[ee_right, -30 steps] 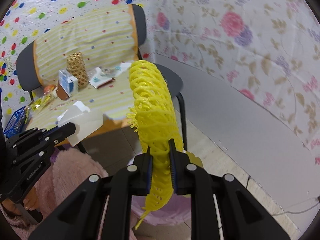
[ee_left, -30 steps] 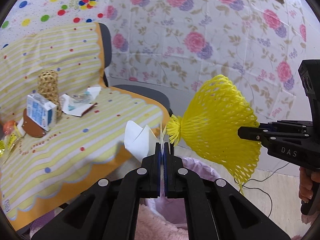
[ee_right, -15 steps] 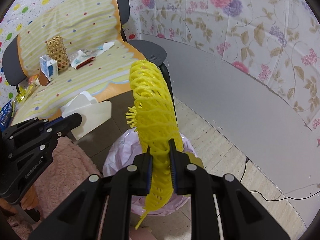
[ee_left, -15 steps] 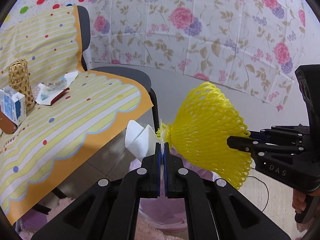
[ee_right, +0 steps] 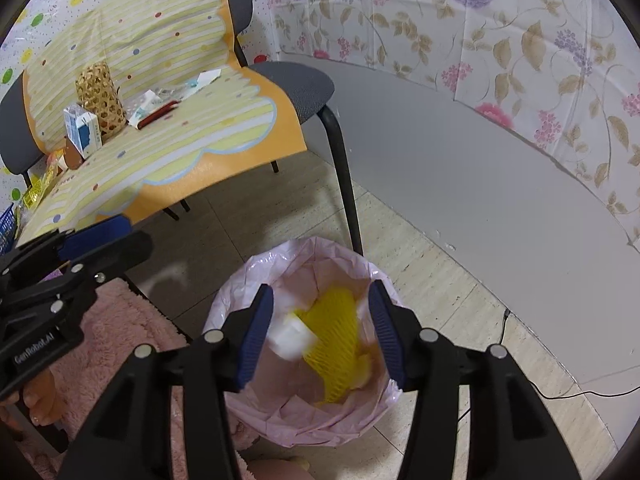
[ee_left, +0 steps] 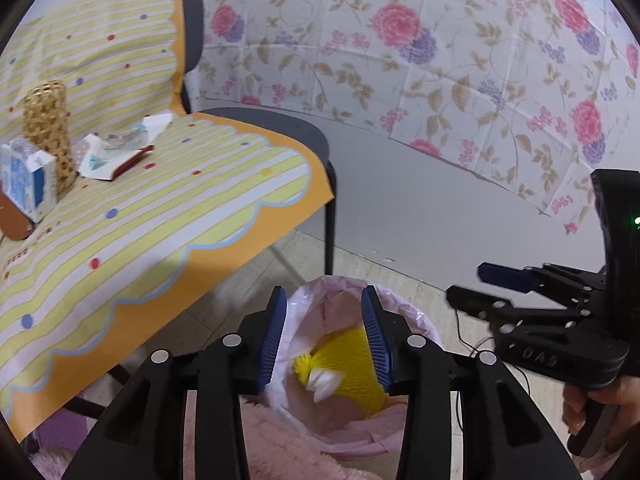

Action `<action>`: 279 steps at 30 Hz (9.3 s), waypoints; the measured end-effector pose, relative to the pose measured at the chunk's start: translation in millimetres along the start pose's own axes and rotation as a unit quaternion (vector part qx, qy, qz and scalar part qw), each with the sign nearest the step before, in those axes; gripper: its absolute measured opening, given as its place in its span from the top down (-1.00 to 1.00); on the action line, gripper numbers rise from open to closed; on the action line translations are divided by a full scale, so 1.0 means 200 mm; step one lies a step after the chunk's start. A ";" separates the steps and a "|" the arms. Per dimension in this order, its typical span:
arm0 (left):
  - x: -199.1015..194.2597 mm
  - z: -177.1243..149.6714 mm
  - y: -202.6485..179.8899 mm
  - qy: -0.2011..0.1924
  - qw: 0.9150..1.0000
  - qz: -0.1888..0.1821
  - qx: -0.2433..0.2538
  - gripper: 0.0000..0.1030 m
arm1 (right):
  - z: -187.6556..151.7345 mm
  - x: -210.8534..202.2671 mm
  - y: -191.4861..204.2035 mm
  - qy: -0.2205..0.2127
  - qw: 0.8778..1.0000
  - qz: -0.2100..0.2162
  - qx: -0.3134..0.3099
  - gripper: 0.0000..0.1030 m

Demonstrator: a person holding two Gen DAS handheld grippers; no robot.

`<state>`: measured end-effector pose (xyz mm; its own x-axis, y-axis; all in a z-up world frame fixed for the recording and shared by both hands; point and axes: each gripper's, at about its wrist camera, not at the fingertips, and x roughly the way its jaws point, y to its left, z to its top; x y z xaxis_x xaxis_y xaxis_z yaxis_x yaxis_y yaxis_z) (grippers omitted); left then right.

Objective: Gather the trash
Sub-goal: 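Move both tools back toward the chair seat, then grasp the clear bread bag with the left tool while the right tool reaches the milk carton, then lift the bread bag with the left tool while the right tool grasps the milk carton, then carry both items over the pink bin and open both tools to drop them, then return both tools to the chair and reach the left tool toward the white tissue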

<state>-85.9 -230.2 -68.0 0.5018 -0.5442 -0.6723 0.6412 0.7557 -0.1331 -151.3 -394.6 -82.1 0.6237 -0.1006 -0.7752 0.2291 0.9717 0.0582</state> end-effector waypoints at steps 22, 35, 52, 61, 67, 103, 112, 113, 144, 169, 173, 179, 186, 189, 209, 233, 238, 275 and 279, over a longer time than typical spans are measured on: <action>-0.47 -0.01 0.43 -0.054 0.988 0.114 -0.089 -0.06 | 0.33 -0.23 0.44 -0.092 0.983 0.129 -0.094 -0.02; -0.62 -0.05 0.88 -0.063 0.959 0.231 -0.150 -0.18 | 0.53 -0.10 0.79 -0.082 0.973 0.165 -0.139 -0.14; -0.56 -0.02 1.58 -0.034 0.919 0.342 -0.194 -0.60 | 0.81 0.20 1.19 -0.087 0.968 0.158 -0.172 -0.30; -0.36 -0.04 1.82 0.038 0.919 0.355 -0.169 -0.53 | 0.88 0.35 1.26 -0.070 0.971 0.159 -0.165 -0.21; -0.27 0.02 1.93 0.082 0.920 0.352 -0.151 -0.52 | 0.90 0.39 1.25 -0.066 0.973 0.156 -0.158 -0.21; -0.93 0.20 1.43 -0.151 0.945 0.184 -0.224 0.96 | 0.90 0.42 1.46 -0.052 0.947 0.243 -0.204 0.07; -0.87 0.19 1.49 -0.142 0.944 0.196 -0.226 0.94 | 1.01 0.59 1.60 -0.038 0.944 0.241 -0.223 0.04; -0.87 0.18 1.49 -0.141 0.944 0.198 -0.224 0.91 | 1.02 0.60 1.61 -0.035 0.943 0.243 -0.224 0.03; -1.14 0.20 1.07 -0.197 0.947 0.197 -0.160 0.95 | 0.86 -0.09 1.15 -0.125 0.951 0.221 -0.177 0.31; -0.65 0.28 0.18 -0.175 0.983 -0.016 -0.051 0.95 | 0.37 -0.37 0.26 -0.119 0.989 0.058 -0.065 0.31; -0.54 0.24 0.10 -0.160 0.985 -0.040 -0.048 0.95 | 0.28 -0.38 0.16 -0.107 0.992 0.029 -0.051 0.31; -0.39 0.17 0.00 -0.136 0.988 -0.058 -0.044 0.95 | 0.16 -0.36 0.07 -0.089 0.995 -0.002 -0.041 0.30; -0.28 0.11 -0.07 -0.121 0.991 -0.054 -0.028 0.95 | 0.07 -0.29 0.01 -0.062 0.998 -0.004 -0.025 0.30; -0.24 0.12 -0.07 -0.113 0.992 -0.055 -0.027 0.94 | 0.08 -0.27 -0.01 -0.060 0.998 -0.008 -0.023 0.30; -0.25 0.04 0.24 -0.070 0.993 0.024 -0.087 -0.32 | 0.12 -0.21 -0.05 -0.053 0.999 0.004 -0.009 0.12; -0.64 -0.05 0.72 -0.091 0.965 0.177 -0.168 -0.40 | 0.41 -0.22 0.52 -0.102 0.982 0.109 -0.115 -0.18; -0.69 -0.02 0.82 -0.096 0.956 0.207 -0.183 -0.54 | 0.49 -0.17 0.64 -0.105 0.977 0.127 -0.136 -0.40; -0.19 0.50 1.64 -0.062 0.957 0.246 -0.141 -0.09 | 0.99 0.41 0.92 -0.068 0.979 0.145 -0.122 -0.60; -0.12 0.56 1.68 -0.051 0.961 0.248 -0.108 0.06 | 1.01 0.45 0.96 -0.064 0.979 0.142 -0.128 -0.60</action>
<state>182.8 -3.4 -16.1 0.7760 -0.1212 -0.6190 0.1784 0.9835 0.0312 100.0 -260.8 -12.5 0.7276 0.1709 -0.6644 -0.1520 0.9846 0.0868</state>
